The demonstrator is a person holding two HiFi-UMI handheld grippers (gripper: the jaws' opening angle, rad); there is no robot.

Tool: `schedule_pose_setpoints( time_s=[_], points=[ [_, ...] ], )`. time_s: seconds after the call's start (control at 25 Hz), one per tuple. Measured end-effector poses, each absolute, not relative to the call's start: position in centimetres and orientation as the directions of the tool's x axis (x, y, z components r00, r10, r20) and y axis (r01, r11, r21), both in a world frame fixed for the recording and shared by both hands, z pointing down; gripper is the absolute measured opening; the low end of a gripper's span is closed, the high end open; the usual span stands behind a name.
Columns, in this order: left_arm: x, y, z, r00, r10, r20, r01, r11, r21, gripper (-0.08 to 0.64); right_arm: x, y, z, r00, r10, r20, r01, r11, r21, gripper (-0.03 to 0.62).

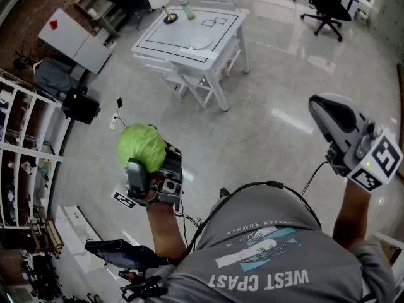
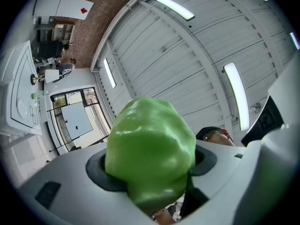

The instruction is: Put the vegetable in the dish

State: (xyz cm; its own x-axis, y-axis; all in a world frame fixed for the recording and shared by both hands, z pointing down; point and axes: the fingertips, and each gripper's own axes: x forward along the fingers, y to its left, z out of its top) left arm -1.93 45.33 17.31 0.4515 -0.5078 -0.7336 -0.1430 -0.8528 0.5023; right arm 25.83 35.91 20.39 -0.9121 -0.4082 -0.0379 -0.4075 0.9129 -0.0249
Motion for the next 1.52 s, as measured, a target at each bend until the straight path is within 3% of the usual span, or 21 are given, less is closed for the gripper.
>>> schedule_pose_setpoints(
  time_s=[0.44, 1.0, 1.52],
  points=[
    [-3.1, 43.5, 18.8, 0.451, -0.528, -0.719, -0.139, -0.838, 0.528, 0.333, 24.6, 34.1, 22.1, -0.912, -0.409, -0.036, -0.407, 0.911, -0.066, 0.006],
    [-10.6, 38.5, 18.2, 0.494, -0.484, -0.723, -0.099, -0.857, 0.506, 0.333, 17.0, 30.5, 21.7, -0.893, -0.446, -0.063, -0.440, 0.893, -0.094, 0.008],
    [-15.0, 35.6, 20.7, 0.497, -0.467, -0.731, -0.042, -0.855, 0.517, 0.333, 10.9, 28.3, 21.8, -0.883, -0.469, 0.009, -0.469, 0.881, -0.069, 0.008]
  ],
)
